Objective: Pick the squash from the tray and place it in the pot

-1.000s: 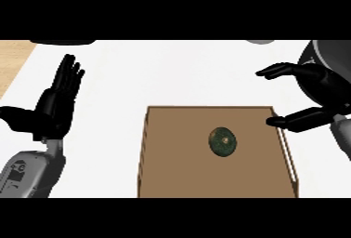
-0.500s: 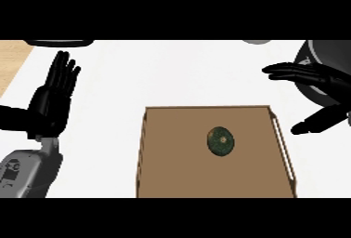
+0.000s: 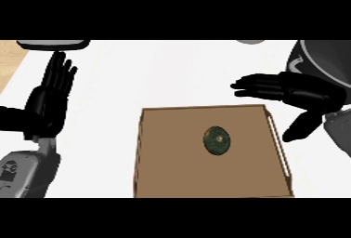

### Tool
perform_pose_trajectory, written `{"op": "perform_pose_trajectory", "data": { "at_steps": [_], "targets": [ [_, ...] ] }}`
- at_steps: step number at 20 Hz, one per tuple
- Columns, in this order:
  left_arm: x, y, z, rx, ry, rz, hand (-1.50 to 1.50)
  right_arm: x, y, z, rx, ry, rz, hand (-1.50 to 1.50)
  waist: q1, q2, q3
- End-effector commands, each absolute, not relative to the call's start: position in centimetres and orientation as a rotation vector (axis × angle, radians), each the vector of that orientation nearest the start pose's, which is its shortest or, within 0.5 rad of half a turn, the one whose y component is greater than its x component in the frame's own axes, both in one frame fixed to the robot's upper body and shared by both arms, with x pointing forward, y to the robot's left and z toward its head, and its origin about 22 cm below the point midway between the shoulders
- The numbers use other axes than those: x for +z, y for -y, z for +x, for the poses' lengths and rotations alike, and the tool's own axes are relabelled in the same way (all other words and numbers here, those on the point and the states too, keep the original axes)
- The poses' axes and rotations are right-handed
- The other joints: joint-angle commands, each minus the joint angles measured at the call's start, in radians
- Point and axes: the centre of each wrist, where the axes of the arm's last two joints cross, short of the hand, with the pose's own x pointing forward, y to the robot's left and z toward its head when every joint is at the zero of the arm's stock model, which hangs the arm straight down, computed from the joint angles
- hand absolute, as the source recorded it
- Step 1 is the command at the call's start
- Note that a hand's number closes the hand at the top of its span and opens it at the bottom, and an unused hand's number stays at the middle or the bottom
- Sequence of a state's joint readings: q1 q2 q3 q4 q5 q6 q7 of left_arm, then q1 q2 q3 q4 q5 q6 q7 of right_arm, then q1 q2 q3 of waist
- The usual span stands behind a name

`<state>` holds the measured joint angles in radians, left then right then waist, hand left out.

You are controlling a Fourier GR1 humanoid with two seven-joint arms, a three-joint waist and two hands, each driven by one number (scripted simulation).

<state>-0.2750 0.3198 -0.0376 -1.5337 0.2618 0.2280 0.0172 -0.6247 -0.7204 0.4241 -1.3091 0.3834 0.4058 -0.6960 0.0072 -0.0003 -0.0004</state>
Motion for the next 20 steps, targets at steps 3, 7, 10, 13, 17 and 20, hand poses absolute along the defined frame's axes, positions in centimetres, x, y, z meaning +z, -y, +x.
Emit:
{"op": "perform_pose_trajectory", "data": {
  "at_steps": [3, 7, 10, 13, 17, 20],
  "targets": [
    [7.6, -26.0, 30.0, 0.04, 1.76, 0.118, 0.0, 12.1, 25.7, 35.3, 1.828, 1.698, 0.006, -1.5, -0.004, 0.0, 0.0],
    [8.3, -26.2, 30.8, 0.04, 1.757, 0.092, 0.0, 10.6, 25.7, 34.7, 1.859, 1.615, 0.04, -1.5, -0.006, 0.0, 0.0],
    [8.0, -28.3, 30.1, 0.052, 1.76, 0.101, 0.0, 10.5, 24.4, 34.8, 1.87, 1.578, 0.031, -1.5, -0.004, 0.0, 0.0],
    [6.8, -28.5, 30.1, 0.059, 1.755, 0.1, 0.0, 7.7, 23.6, 33.6, 1.866, 1.626, 0.038, -1.5, -0.006, 0.0, 0.0],
    [8.5, -26.4, 30.2, 0.042, 1.766, 0.112, 0.0, 6.5, 22.1, 32.9, 1.88, 1.653, 0.066, -1.5, -0.007, 0.0, 0.001],
    [8.6, -29.0, 28.5, 0.049, 1.774, 0.105, 0.0, 6.2, 20.9, 32.3, 1.857, 1.702, 0.069, -1.5, -0.003, -0.002, 0.0]
  ]
}}
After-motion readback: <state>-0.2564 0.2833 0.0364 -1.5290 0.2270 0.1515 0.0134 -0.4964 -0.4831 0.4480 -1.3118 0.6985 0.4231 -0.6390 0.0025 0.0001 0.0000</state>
